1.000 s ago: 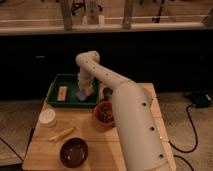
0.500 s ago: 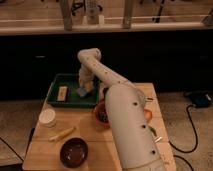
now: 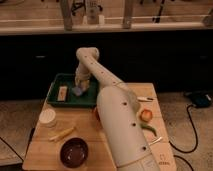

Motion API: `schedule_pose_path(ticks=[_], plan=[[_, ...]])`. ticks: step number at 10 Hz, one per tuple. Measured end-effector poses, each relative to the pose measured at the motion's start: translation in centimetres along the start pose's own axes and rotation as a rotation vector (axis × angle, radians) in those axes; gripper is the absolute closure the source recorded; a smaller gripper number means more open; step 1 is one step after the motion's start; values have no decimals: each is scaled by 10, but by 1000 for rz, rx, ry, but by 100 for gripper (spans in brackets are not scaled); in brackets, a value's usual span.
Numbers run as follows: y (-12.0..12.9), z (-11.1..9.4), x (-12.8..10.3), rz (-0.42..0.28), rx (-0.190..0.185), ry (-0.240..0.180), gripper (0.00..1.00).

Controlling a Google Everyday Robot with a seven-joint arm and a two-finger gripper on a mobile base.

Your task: Wipe tray with sponge

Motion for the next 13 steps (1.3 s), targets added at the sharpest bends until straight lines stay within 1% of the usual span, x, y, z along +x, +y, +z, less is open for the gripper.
schedule_pose_path(ticks=[1, 2, 3, 4, 5, 7, 9, 11, 12, 13], plan=[[2, 3, -17, -43, -15, -25, 100], [5, 6, -28, -76, -30, -43, 100], [8, 8, -36, -103, -39, -55, 100], [16, 8, -44, -125, -61, -63, 100], [27, 6, -48, -133, -80, -61, 100], [41, 1, -43, -111, -94, -45, 100], [51, -9, -18, -58, -91, -2, 100], [46, -13, -1, -28, -62, 31, 100], [38, -13, 8, -13, -33, 60, 100], [33, -12, 14, -6, -14, 74, 100]])
